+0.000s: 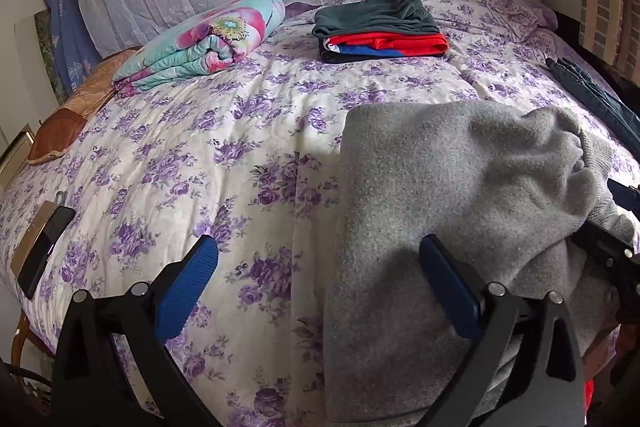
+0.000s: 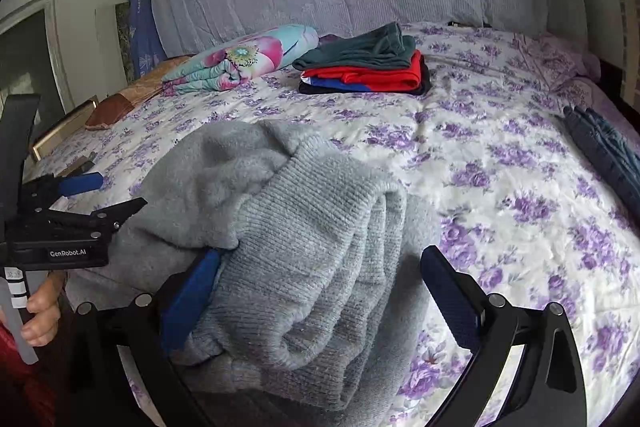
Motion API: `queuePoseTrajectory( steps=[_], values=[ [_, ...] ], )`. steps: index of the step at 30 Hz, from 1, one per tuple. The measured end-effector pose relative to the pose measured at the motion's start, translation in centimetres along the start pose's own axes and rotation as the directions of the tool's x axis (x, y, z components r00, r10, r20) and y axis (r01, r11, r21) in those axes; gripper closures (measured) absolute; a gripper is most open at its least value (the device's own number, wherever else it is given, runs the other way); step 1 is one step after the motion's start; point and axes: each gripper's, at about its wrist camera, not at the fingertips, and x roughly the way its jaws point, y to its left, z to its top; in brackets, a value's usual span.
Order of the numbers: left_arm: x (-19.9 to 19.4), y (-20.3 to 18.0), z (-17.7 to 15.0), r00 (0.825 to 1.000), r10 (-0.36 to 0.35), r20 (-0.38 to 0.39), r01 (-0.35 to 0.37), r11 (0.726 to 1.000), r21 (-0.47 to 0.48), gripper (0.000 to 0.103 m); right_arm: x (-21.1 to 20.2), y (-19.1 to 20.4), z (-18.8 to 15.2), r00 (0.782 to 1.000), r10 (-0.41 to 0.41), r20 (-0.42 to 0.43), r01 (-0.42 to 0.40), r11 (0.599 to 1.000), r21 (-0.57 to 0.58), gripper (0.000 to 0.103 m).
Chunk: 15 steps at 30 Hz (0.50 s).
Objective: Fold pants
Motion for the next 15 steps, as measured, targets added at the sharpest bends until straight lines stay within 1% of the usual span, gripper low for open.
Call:
queuePoseTrajectory(
  steps=[3, 6, 10, 12, 14, 15],
  values=[
    [0.0, 0.0, 0.0, 1.0, -0.002, -0.003, 0.002, 1.0, -0.005, 0.005, -0.3, 0.2, 0.0, 1.0, 0.0, 0.003, 0.0, 1.0, -0.01, 0.003],
    [-0.3, 0.1, 0.1, 1.0, -0.008, -0.003, 0.008, 1.0, -0.012, 0.005, -1.2, 0.7, 0.3, 1.0, -0.009, 0.027, 0.01, 0.999, -0.036, 0.003],
    [-1.3, 0.1, 0.2, 0.999, -0.039, 0.011, 0.04, 0.999, -0.024, 0.005, -3.3, 0.4, 1.1, 0.995, 0.003, 0.103, -0.002, 1.0, -0.013, 0.003],
    [-2.0, -0.3, 0.2, 0.998, -0.06, 0.026, 0.06, 0.998, -0.016, 0.005, -4.0, 0.3, 1.6, 0.992, 0.006, 0.127, -0.005, 1.0, -0.007, 0.003],
    [-2.1, -1.0, 0.1, 0.997, -0.064, 0.033, 0.063, 0.998, 0.008, 0.005, -3.5, 0.3, 1.7, 0.993, -0.009, 0.117, 0.011, 1.0, -0.018, 0.003],
    [-1.9, -1.4, 0.0, 0.998, -0.055, 0.03, 0.055, 0.998, 0.018, 0.005, -2.9, 0.3, 1.6, 0.995, -0.024, 0.097, 0.026, 1.0, -0.018, 0.003]
  ],
)
